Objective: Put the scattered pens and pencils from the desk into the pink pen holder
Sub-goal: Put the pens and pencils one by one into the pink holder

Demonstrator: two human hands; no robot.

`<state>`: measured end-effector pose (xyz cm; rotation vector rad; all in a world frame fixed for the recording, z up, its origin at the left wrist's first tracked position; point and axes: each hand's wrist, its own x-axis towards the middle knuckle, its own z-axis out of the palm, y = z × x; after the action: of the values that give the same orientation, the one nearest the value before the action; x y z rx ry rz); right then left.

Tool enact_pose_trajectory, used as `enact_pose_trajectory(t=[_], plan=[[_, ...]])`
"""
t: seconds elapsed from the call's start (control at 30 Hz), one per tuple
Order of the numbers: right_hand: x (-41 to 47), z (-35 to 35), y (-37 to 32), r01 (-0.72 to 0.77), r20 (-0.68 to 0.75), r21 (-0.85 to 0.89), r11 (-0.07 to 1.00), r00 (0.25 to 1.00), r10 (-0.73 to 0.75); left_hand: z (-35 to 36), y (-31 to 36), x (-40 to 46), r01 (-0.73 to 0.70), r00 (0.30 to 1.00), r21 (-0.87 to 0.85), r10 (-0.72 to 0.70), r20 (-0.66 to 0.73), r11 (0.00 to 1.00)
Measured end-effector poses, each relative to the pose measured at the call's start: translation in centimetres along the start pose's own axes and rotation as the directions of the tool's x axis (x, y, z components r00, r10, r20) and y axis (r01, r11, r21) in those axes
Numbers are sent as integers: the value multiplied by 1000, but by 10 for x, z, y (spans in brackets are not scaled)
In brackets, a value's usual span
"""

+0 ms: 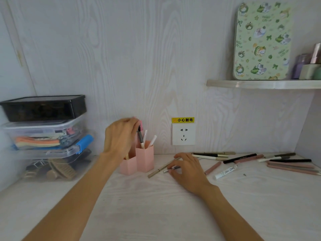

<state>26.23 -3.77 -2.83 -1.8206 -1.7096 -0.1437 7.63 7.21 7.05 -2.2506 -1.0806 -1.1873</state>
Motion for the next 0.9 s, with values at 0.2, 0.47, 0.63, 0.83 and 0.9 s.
enact_pose_trajectory(t=[0.2, 0.47, 0.63, 0.83, 0.9], plan=[[5, -5, 0, 108, 27, -63, 992, 994, -106, 5, 12, -30, -90, 993, -41, 86, -86, 995], [15, -42, -3, -85, -521, 591, 802, 720, 459, 16, 94, -78, 169, 861, -448, 90, 501, 878], [15, -51, 6, 62, -572, 759, 648, 539, 619, 41, 133, -79, 228, 760, -451, 132, 637, 863], [9, -55, 6, 102, -552, 766, 635, 610, 569, 34, 107, -83, 53, 817, -411, 197, 542, 910], [9, -56, -3, 135, -569, 756, 641, 619, 541, 23, 75, -86, -3, 839, -352, 194, 509, 936]])
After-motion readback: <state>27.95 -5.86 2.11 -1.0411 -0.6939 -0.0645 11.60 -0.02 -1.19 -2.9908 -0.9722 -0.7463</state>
